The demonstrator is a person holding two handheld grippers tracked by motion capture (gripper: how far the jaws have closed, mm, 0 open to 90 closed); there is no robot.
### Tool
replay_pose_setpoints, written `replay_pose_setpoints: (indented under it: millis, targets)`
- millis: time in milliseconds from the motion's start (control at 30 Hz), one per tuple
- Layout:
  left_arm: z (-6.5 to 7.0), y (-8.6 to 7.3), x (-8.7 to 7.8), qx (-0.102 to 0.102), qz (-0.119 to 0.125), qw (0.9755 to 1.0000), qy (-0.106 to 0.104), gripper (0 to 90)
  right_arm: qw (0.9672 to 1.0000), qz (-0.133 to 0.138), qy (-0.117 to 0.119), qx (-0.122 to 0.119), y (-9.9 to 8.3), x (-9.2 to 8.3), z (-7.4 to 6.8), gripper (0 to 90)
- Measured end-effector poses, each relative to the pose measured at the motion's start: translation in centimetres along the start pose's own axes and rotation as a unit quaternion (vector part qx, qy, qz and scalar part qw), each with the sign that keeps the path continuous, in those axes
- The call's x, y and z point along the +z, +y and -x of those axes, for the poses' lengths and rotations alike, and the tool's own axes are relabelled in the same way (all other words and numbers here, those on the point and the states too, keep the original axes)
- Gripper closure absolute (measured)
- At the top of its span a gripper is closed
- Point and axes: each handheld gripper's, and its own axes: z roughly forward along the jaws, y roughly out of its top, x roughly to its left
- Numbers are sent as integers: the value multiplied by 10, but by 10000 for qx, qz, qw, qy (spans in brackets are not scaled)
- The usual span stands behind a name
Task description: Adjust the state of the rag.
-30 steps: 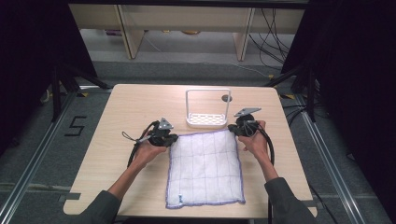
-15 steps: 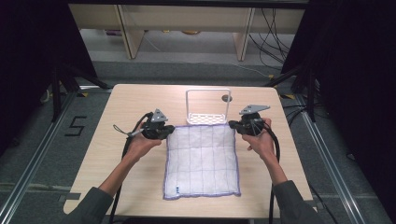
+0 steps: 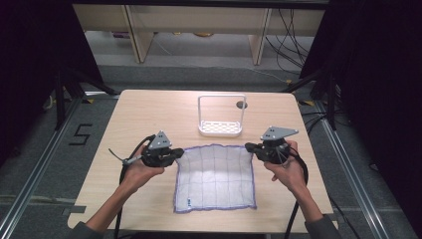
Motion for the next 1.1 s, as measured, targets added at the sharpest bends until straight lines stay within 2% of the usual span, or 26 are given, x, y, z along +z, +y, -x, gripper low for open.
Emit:
replay_pose_setpoints:
  millis: [67, 100, 133, 167, 200, 233, 333, 367, 400, 433, 500, 633, 733, 767, 833, 933, 967, 1067, 1100]
  targets:
    - [8, -4, -5, 43, 2, 10000, -35, 850, 9999, -36, 47, 98, -4, -6, -6, 888]
    - [9, -5, -8, 117, -34, 9999, -33, 850, 10000, -1, 40, 4, -7, -9, -6, 888]
    - [14, -7, -10, 41, 48, 9999, -102, 850, 10000, -5, 60, 64, -9, -10, -9, 888]
    - [16, -9, -12, 48, 83, 9999, -112, 850, 9999, -29, 83, 113, -13, -12, -12, 888]
    - [20, -11, -14, 128, 17, 9998, -129, 850, 10000, -18, 74, 29, -15, -13, -12, 888]
    - [23, -11, -16, 172, -32, 9998, -128, 850, 9999, -50, 148, 13, -19, -13, -16, 888]
    - [35, -18, -21, 275, -74, 9994, -208, 850, 9998, -68, 180, -25, -26, -16, -23, 888]
    - [38, -20, -21, 314, -74, 9992, -218, 850, 9997, -93, 227, 67, -30, -19, -29, 888]
    - [41, -23, -21, 330, -125, 9991, -237, 850, 9997, -78, 224, -46, -31, -20, -29, 888]
    - [42, -25, -22, 354, -154, 9989, -258, 850, 9996, -118, 246, 23, -34, -21, -32, 889]
    - [48, -32, -22, 294, -96, 9990, -309, 849, 9996, -99, 257, -69, -38, -22, -35, 889]
    - [54, -40, -25, 289, -148, 9985, -442, 847, 9993, -136, 333, -19, -46, -24, -40, 888]
    - [58, -45, -25, 261, -135, 9985, -467, 847, 9991, -163, 382, -18, -52, -25, -44, 888]
    - [57, -46, -25, 321, -227, 9981, -477, 847, 9992, -174, 373, -29, -54, -25, -46, 888]
    - [60, -50, -24, 229, -205, 9984, -467, 846, 9989, -208, 408, -23, -59, -26, -50, 888]
    - [66, -57, -22, 268, -328, 9977, -536, 846, 9987, -283, 419, -8, -64, -26, -54, 888]
    - [69, -59, -21, 187, -274, 9978, -579, 846, 9986, -285, 433, -69, -66, -26, -55, 888]
    - [73, -64, -22, 324, -406, 9966, -638, 846, 9984, -363, 436, -62, -71, -26, -59, 888]
    - [75, -66, -22, 307, -380, 9965, -676, 845, 9982, -421, 432, -76, -73, -26, -61, 888]
